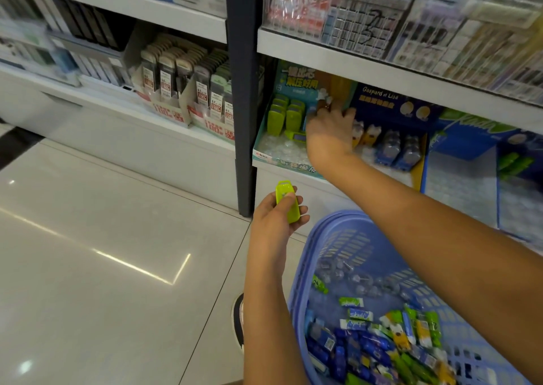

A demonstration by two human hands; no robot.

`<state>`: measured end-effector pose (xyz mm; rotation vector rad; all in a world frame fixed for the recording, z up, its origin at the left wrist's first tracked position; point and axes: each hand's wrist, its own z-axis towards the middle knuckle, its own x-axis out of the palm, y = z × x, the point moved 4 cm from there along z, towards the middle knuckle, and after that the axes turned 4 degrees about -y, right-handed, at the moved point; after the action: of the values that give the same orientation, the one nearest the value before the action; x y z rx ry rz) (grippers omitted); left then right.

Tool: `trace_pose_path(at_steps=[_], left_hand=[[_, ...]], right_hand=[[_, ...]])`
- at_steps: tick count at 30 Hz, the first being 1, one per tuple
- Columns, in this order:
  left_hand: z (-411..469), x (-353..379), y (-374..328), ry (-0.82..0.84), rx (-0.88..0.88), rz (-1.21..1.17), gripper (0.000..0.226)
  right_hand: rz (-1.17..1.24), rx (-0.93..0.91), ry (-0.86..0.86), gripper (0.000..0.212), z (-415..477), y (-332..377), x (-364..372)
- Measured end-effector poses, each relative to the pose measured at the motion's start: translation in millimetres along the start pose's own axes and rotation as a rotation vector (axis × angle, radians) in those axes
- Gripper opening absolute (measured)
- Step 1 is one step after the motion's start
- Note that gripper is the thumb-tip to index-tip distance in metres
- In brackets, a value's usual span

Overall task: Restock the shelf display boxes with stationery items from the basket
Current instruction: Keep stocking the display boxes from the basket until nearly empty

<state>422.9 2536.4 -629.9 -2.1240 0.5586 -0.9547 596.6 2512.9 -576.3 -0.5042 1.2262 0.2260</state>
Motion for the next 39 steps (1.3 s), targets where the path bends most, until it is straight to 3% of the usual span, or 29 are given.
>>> trace_pose_path(at_steps=[3, 7, 14, 19, 30, 34, 39], left_hand=[[1.2, -2.0, -0.1, 0.000, -0.005, -0.010, 0.016], [2.9, -6.7, -2.5, -0.010, 0.004, -0.020, 0.017], [2.1, -7.9, -3.5, -0.005, 0.004, -0.018, 0.016], [2.2, -10.4, -4.7, -0.007, 0.008, -0.032, 0.016], [5.1, -12.4, -0.1, 0.000, 0.010, -0.018, 0.017], [5.3, -13.1, 0.0, 0.009, 0.015, -0.004, 0.017], [-0.9, -10.1, -3.9, 0.037, 0.018, -0.050, 0.021]], right_hand=[[0.050, -0.039, -0.009, 0.027, 2.0, -1.8, -5.4], [0.466, 0.000, 0.048, 0.029, 12.0, -16.4, -17.9], [0.504, -0.149, 0.123, 0.030, 26.7, -6.8, -19.7], [0.639, -0.157, 0.048, 0.027, 23.0, -6.6, -13.7], [0.537, -0.236, -0.024, 0.031, 18.7, -2.7, -4.9], [0.621, -0.110, 0.046, 0.029, 27.5, -0.3, -2.7], [0.430, -0.067, 0.050, 0.029, 33.6, 2.1, -4.9]])
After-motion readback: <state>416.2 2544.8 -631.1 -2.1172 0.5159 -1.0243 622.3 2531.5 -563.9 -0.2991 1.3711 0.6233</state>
